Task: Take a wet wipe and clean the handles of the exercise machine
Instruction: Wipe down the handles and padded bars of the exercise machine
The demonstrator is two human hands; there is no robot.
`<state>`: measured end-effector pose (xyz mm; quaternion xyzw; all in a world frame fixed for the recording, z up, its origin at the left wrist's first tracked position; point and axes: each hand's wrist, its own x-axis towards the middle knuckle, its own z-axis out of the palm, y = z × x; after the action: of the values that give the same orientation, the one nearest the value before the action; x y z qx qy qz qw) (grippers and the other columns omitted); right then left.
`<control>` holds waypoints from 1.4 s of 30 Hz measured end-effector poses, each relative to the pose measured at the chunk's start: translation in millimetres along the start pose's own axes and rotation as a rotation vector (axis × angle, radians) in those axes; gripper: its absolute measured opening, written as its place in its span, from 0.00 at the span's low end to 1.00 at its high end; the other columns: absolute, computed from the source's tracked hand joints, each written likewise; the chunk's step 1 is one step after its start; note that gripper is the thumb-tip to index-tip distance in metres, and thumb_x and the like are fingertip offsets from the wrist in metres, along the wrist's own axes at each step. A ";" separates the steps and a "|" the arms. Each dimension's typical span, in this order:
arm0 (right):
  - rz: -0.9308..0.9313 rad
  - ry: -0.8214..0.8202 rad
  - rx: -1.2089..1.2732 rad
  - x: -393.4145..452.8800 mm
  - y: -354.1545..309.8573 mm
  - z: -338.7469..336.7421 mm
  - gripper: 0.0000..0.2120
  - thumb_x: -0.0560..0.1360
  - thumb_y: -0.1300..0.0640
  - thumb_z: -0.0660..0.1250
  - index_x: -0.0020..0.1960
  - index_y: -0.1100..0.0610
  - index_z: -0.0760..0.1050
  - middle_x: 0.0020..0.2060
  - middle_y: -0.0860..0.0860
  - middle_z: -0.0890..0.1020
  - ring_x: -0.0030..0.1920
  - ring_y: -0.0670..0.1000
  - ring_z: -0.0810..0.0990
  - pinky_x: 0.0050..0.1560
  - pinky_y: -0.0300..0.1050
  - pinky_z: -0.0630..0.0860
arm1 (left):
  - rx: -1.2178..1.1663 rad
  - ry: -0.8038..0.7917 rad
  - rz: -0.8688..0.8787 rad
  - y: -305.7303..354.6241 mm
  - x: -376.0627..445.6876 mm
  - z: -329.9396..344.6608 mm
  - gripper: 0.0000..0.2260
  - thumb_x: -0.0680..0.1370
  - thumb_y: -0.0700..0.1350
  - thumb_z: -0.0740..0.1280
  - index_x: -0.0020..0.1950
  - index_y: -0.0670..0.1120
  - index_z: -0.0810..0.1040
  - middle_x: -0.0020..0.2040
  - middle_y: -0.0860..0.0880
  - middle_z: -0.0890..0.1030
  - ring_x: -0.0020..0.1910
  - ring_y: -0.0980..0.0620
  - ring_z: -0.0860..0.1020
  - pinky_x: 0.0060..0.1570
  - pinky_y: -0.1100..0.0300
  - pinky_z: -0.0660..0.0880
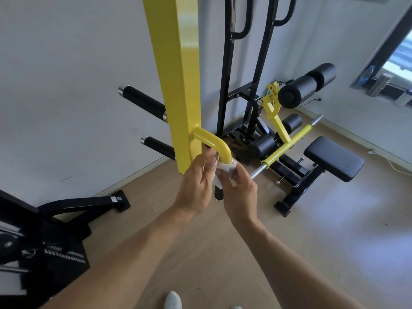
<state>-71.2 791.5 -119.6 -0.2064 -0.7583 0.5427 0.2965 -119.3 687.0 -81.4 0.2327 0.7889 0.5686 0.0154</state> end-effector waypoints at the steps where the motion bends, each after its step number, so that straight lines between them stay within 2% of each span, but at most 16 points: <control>1: -0.026 0.010 0.006 2.9 -2.0 -0.6 0.14 0.74 0.55 0.75 0.59 0.52 0.81 0.42 0.44 0.83 0.45 0.46 0.82 0.48 0.42 0.80 | -0.045 -0.014 -0.029 0.9 0.9 1.3 0.16 0.85 0.52 0.54 0.66 0.50 0.76 0.56 0.56 0.80 0.54 0.69 0.77 0.47 0.72 0.75; 4: -0.056 -0.087 -0.074 4.7 5.9 -1.2 0.11 0.73 0.57 0.75 0.54 0.49 0.80 0.41 0.41 0.83 0.42 0.43 0.81 0.43 0.39 0.77 | -0.116 -0.081 -0.109 -0.2 6.0 10.3 0.14 0.85 0.53 0.53 0.59 0.52 0.77 0.45 0.61 0.82 0.49 0.69 0.79 0.45 0.73 0.73; 7: 0.004 -0.178 -0.189 -1.5 22.8 -3.0 0.10 0.74 0.57 0.71 0.44 0.43 0.74 0.33 0.40 0.78 0.35 0.43 0.76 0.37 0.40 0.71 | -0.183 -0.120 -0.093 -8.4 12.0 22.6 0.14 0.82 0.61 0.53 0.60 0.61 0.75 0.53 0.62 0.81 0.56 0.68 0.77 0.56 0.70 0.70; 9: 0.010 -0.169 -0.187 -1.0 23.6 -5.3 0.10 0.75 0.57 0.70 0.43 0.43 0.74 0.32 0.39 0.77 0.34 0.44 0.75 0.37 0.40 0.72 | -0.187 -0.142 -0.035 -10.3 13.8 29.2 0.19 0.80 0.64 0.54 0.65 0.58 0.74 0.58 0.61 0.80 0.61 0.65 0.77 0.59 0.70 0.70; 13: -0.031 -0.103 -0.079 4.0 11.3 -8.1 0.11 0.77 0.56 0.70 0.57 0.43 0.80 0.37 0.41 0.82 0.39 0.45 0.80 0.40 0.39 0.77 | -0.093 -0.144 0.076 -4.9 19.3 32.1 0.26 0.80 0.61 0.55 0.68 0.44 0.73 0.60 0.54 0.80 0.58 0.68 0.77 0.55 0.75 0.70; 17: 0.023 -0.149 -0.126 1.7 27.2 -8.0 0.11 0.74 0.52 0.73 0.56 0.47 0.80 0.42 0.41 0.84 0.44 0.46 0.81 0.46 0.53 0.80 | 0.134 -0.059 0.229 -16.1 20.8 5.8 0.17 0.84 0.53 0.54 0.60 0.47 0.79 0.48 0.57 0.83 0.47 0.65 0.80 0.46 0.59 0.78; 19: 0.077 -0.141 -0.131 -0.7 30.0 -7.1 0.12 0.74 0.51 0.74 0.57 0.46 0.80 0.44 0.39 0.84 0.47 0.44 0.81 0.49 0.55 0.79 | 0.140 0.061 0.245 -24.5 16.1 -5.6 0.18 0.85 0.53 0.54 0.63 0.46 0.79 0.47 0.58 0.83 0.44 0.64 0.81 0.43 0.63 0.78; 20: 0.081 -0.120 -0.113 0.0 26.7 -6.1 0.13 0.74 0.51 0.74 0.57 0.46 0.80 0.44 0.39 0.84 0.47 0.44 0.81 0.50 0.55 0.80 | 0.140 0.117 0.254 -25.8 13.6 -8.7 0.20 0.85 0.55 0.54 0.64 0.46 0.79 0.43 0.59 0.82 0.39 0.62 0.80 0.39 0.64 0.77; 22: 0.059 -0.076 -0.031 3.9 15.6 -3.6 0.13 0.74 0.50 0.74 0.58 0.44 0.80 0.44 0.41 0.85 0.45 0.47 0.83 0.48 0.55 0.81 | 0.146 0.182 0.199 -16.6 11.5 -8.4 0.20 0.83 0.60 0.56 0.61 0.49 0.79 0.32 0.58 0.76 0.31 0.59 0.76 0.33 0.64 0.71; 25: -0.011 -0.073 0.020 10.3 5.9 -0.7 0.16 0.74 0.47 0.74 0.61 0.42 0.79 0.46 0.43 0.86 0.40 0.53 0.85 0.42 0.54 0.82 | -0.055 0.158 -0.067 19.0 19.1 -0.3 0.17 0.78 0.65 0.63 0.52 0.53 0.78 0.33 0.57 0.78 0.36 0.59 0.78 0.39 0.64 0.73; 28: 0.019 -0.142 -0.048 5.1 14.0 1.2 0.14 0.74 0.44 0.72 0.59 0.43 0.78 0.44 0.44 0.84 0.42 0.53 0.84 0.41 0.58 0.82 | -0.164 0.169 -0.311 39.3 36.7 1.7 0.20 0.78 0.63 0.64 0.43 0.46 0.78 0.28 0.58 0.76 0.31 0.61 0.76 0.34 0.70 0.70; 30: 0.013 -0.144 -0.083 1.6 15.0 2.5 0.13 0.74 0.44 0.71 0.58 0.43 0.78 0.44 0.42 0.83 0.44 0.51 0.83 0.42 0.58 0.82 | -0.139 0.122 -0.382 42.6 45.2 0.6 0.23 0.78 0.62 0.65 0.45 0.41 0.81 0.28 0.56 0.76 0.30 0.59 0.75 0.33 0.65 0.69; 33: -0.013 -0.073 0.003 8.0 1.0 1.7 0.12 0.77 0.47 0.71 0.60 0.43 0.78 0.45 0.44 0.84 0.42 0.53 0.83 0.44 0.56 0.82 | -0.068 0.081 -0.389 45.0 48.3 -0.9 0.24 0.77 0.64 0.66 0.38 0.43 0.79 0.23 0.57 0.74 0.26 0.59 0.73 0.28 0.68 0.67; 37: -0.082 -0.038 -0.019 18.5 -14.0 -3.8 0.16 0.76 0.52 0.73 0.63 0.48 0.80 0.50 0.44 0.85 0.51 0.46 0.83 0.51 0.47 0.80 | 0.225 0.137 -0.147 44.1 33.4 -7.5 0.23 0.76 0.65 0.66 0.38 0.45 0.77 0.28 0.57 0.74 0.28 0.59 0.75 0.26 0.73 0.66; 40: -0.082 -0.063 -0.030 21.9 -14.1 -6.3 0.16 0.75 0.53 0.73 0.62 0.49 0.80 0.50 0.42 0.86 0.52 0.44 0.83 0.52 0.43 0.80 | 0.290 0.260 0.290 50.4 19.7 -15.9 0.10 0.78 0.51 0.72 0.44 0.45 0.79 0.30 0.60 0.72 0.30 0.61 0.74 0.32 0.76 0.65; 42: -0.081 -0.058 -0.055 22.9 -13.7 -6.6 0.16 0.75 0.53 0.73 0.63 0.48 0.80 0.49 0.42 0.85 0.51 0.43 0.82 0.51 0.37 0.78 | 0.310 0.277 0.555 56.5 29.5 -18.9 0.07 0.81 0.44 0.67 0.52 0.41 0.81 0.38 0.53 0.79 0.37 0.58 0.76 0.40 0.73 0.68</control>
<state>-83.5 806.2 -99.9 -0.1678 -0.7888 0.5151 0.2904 -131.4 695.4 -16.5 0.3586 0.7671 0.4506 -0.2828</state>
